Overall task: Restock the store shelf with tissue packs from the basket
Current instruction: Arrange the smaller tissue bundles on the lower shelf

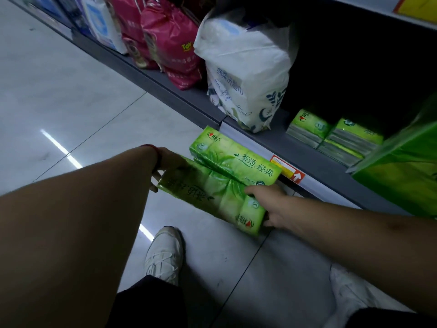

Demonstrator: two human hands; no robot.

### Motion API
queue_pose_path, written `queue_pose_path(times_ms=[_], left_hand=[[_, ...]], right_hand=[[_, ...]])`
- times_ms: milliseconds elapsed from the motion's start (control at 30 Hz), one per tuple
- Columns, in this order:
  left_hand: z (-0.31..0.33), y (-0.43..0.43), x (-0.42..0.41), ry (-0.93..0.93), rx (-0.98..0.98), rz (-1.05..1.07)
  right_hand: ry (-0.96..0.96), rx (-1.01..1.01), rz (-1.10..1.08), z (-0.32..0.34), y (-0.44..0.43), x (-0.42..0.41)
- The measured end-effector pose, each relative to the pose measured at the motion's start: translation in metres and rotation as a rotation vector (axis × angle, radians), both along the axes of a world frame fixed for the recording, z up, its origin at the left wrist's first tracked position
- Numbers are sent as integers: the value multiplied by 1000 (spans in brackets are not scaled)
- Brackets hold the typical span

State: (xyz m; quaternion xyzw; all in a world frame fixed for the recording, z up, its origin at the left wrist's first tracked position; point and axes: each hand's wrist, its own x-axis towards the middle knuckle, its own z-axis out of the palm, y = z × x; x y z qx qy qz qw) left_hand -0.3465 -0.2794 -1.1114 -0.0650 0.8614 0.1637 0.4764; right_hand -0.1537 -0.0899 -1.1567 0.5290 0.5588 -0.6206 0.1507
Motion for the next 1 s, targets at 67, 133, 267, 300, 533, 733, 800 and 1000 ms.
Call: queue_pose_path(times_ms=[67, 133, 267, 300, 533, 733, 800, 1000], left_hand=[[24, -17, 6, 24, 38, 48], [50, -35, 16, 46, 119, 124], [108, -59, 45, 134, 408, 338], [123, -64, 53, 168, 489, 384], [206, -83, 119, 375, 801, 580], [232, -93, 147, 216, 1433, 1006], [238, -91, 153, 130, 1514, 1008], [234, -59, 168, 79, 1470, 768]], right_hand=[[57, 38, -20, 19, -3, 1], [123, 93, -24, 46, -2, 0], [353, 157, -109, 119, 4, 5], [418, 163, -149, 138, 6, 7], [735, 140, -200, 263, 11, 20], [843, -107, -269, 281, 1, 45], [841, -199, -295, 278, -7, 51], [922, -217, -261, 285, -22, 56]])
